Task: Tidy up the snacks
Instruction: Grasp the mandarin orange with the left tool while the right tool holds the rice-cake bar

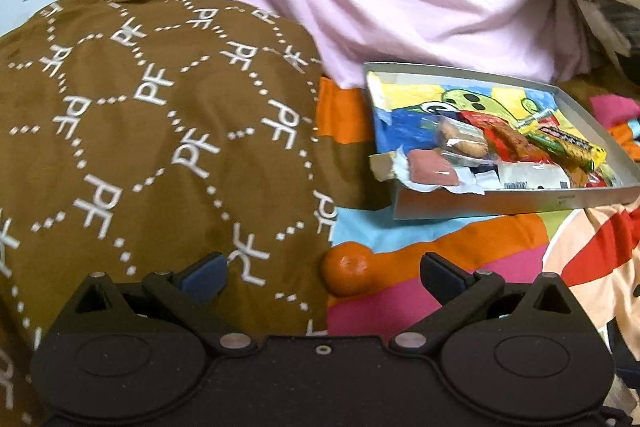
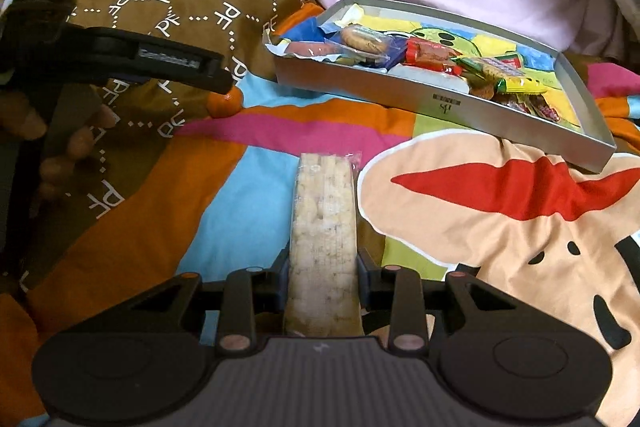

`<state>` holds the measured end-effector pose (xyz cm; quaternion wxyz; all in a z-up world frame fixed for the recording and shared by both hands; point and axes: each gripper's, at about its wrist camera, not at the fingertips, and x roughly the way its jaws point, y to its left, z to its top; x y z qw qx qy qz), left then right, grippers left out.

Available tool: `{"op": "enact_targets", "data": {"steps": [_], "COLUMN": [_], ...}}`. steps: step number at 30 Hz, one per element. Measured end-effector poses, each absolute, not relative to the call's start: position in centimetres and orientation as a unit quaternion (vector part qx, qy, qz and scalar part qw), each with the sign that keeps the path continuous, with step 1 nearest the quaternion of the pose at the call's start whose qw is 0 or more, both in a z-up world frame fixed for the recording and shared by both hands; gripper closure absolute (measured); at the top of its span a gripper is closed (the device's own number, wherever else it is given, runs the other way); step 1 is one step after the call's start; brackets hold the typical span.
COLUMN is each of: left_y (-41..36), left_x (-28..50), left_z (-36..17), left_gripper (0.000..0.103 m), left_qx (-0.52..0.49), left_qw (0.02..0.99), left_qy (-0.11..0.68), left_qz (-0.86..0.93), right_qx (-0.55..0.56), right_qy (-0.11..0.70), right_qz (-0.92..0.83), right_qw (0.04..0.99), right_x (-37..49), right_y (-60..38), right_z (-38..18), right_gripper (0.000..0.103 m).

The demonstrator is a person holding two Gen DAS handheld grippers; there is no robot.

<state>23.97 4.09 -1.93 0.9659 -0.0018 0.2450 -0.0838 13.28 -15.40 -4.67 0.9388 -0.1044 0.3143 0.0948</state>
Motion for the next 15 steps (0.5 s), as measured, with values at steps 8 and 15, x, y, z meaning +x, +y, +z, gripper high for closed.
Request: {"op": "enact_targets", "data": {"steps": [8,15], "left_y": [2.1,2.4], "left_x": [25.0,26.9], "left_z": [-2.5,-3.5], "left_gripper": [0.001,0.013], "left_qx": [0.027,-0.010], "left_qw": [0.962,0.950], "left_qy": [0.228,0.263], "left_qz": [-0.145,-0.165], "right_qx": [-0.115,-0.118], "right_qy": [0.320,0.322], "right_qz": [0.087,0.082], "right_qw": [0.936,0.936], "right_x": [13.4,13.5], "right_y": [-15.1,-15.0], "right_z": [-5.3,-5.6], "right_gripper": [0.066,0.066]}}
